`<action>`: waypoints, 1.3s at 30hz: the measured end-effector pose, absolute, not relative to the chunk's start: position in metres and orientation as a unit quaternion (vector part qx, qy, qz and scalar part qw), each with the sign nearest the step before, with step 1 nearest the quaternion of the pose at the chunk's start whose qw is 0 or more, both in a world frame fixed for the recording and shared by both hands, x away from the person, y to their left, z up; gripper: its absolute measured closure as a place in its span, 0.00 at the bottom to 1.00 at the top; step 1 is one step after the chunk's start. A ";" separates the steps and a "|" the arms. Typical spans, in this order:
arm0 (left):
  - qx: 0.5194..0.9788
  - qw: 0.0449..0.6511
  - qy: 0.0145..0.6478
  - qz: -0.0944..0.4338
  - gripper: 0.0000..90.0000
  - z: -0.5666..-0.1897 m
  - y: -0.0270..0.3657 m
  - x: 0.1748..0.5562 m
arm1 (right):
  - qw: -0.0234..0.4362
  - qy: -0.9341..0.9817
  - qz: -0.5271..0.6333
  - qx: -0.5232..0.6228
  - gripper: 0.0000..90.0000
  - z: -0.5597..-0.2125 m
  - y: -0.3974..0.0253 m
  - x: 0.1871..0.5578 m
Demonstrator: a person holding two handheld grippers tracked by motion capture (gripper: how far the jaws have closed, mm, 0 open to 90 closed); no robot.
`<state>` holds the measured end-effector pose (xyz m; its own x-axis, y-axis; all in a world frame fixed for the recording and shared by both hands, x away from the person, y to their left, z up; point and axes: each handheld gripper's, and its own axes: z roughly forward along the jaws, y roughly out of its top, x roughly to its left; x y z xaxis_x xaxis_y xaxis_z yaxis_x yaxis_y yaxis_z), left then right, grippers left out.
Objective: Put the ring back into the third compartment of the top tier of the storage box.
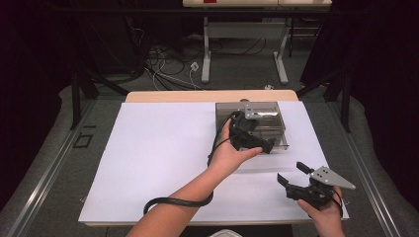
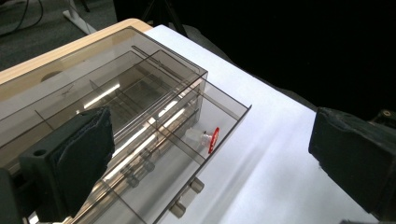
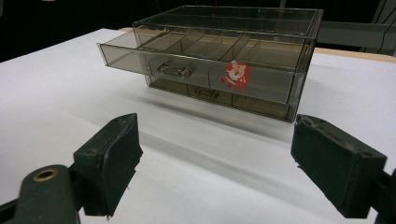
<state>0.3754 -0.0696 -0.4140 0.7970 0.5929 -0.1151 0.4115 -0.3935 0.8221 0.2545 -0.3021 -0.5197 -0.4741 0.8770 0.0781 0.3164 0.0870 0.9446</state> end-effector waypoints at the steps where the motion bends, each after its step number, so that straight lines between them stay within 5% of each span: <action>1: 0.830 0.460 0.298 0.099 0.00 -0.414 -0.067 0.375 | 0.272 0.687 0.514 0.435 0.17 -0.519 -0.302 0.254; 39: 0.786 0.504 0.332 0.131 0.01 -0.413 0.043 0.342 | 0.273 0.686 0.516 0.434 0.17 -0.521 -0.299 0.254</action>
<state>0.3415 0.0434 -0.4129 0.7456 0.6539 -0.1281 0.3891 -0.2712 0.8804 0.2540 -0.2994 -0.5207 -0.4743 0.8773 0.0726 0.3140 0.0915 0.9450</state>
